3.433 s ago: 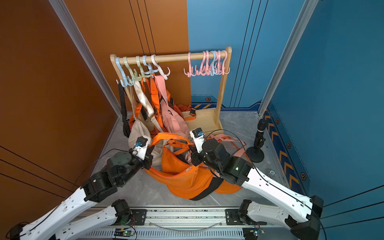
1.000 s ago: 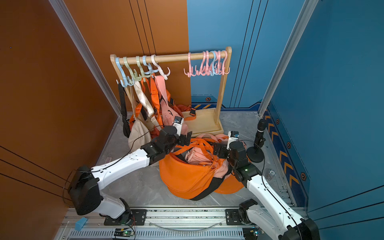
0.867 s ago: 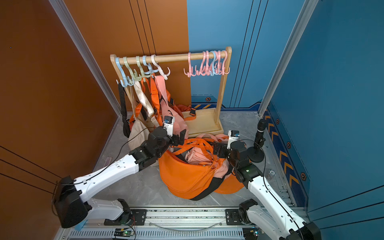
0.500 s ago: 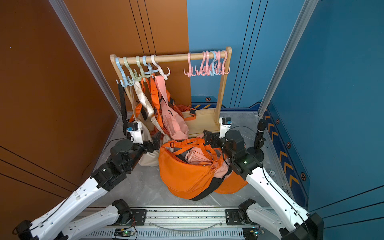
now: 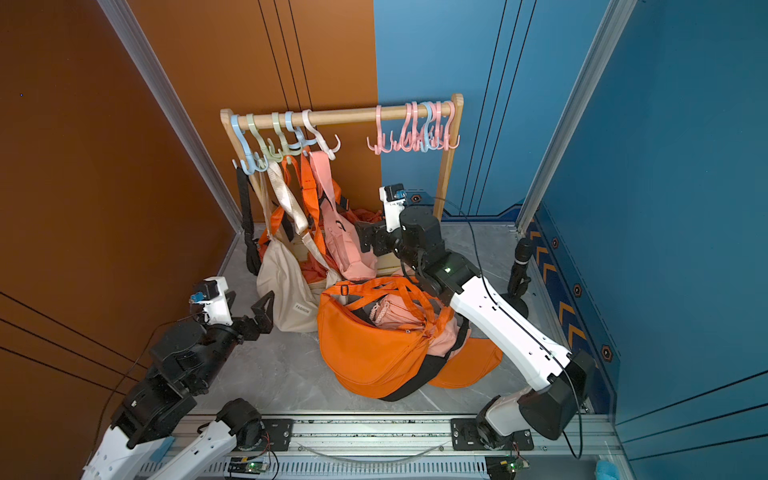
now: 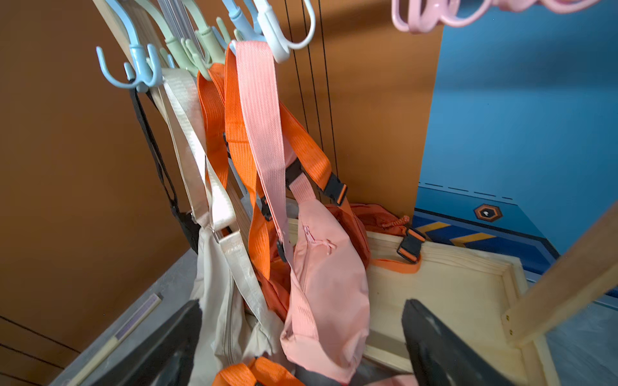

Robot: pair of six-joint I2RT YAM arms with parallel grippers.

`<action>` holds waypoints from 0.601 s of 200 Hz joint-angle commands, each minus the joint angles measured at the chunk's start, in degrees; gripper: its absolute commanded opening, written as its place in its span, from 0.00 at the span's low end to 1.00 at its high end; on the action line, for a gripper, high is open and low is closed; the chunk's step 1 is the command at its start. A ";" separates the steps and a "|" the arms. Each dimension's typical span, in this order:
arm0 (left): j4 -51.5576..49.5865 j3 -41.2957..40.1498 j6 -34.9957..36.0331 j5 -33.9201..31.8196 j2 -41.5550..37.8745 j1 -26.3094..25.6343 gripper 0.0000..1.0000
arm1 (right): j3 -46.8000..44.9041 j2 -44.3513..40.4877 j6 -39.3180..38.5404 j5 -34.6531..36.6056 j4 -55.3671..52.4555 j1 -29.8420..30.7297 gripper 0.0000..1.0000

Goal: Take the bag off the hook
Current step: Pick up the bag from the hook.

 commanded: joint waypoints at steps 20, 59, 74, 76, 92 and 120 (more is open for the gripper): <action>-2.94 -5.17 0.61 1.73 -3.83 1.03 0.98 | 13.79 10.92 -0.08 -1.28 -5.97 2.03 0.70; -2.50 -6.23 0.98 4.65 -3.57 3.29 0.98 | 27.62 21.56 -0.23 -1.76 -10.66 2.90 0.73; -2.35 -6.37 0.91 5.42 -3.24 4.07 0.98 | 31.24 24.65 -0.34 -1.76 -11.58 3.27 0.74; -2.33 -6.39 0.94 5.60 -3.18 4.16 0.98 | 31.66 25.04 -0.36 -1.72 -11.61 3.39 0.74; -2.14 -6.52 0.68 7.16 -2.64 4.96 0.98 | 34.67 27.92 -0.57 -1.09 -12.16 3.43 0.74; -2.41 -6.75 1.28 7.36 -1.99 5.10 0.98 | 39.71 32.22 -0.66 -0.41 -12.84 3.06 0.72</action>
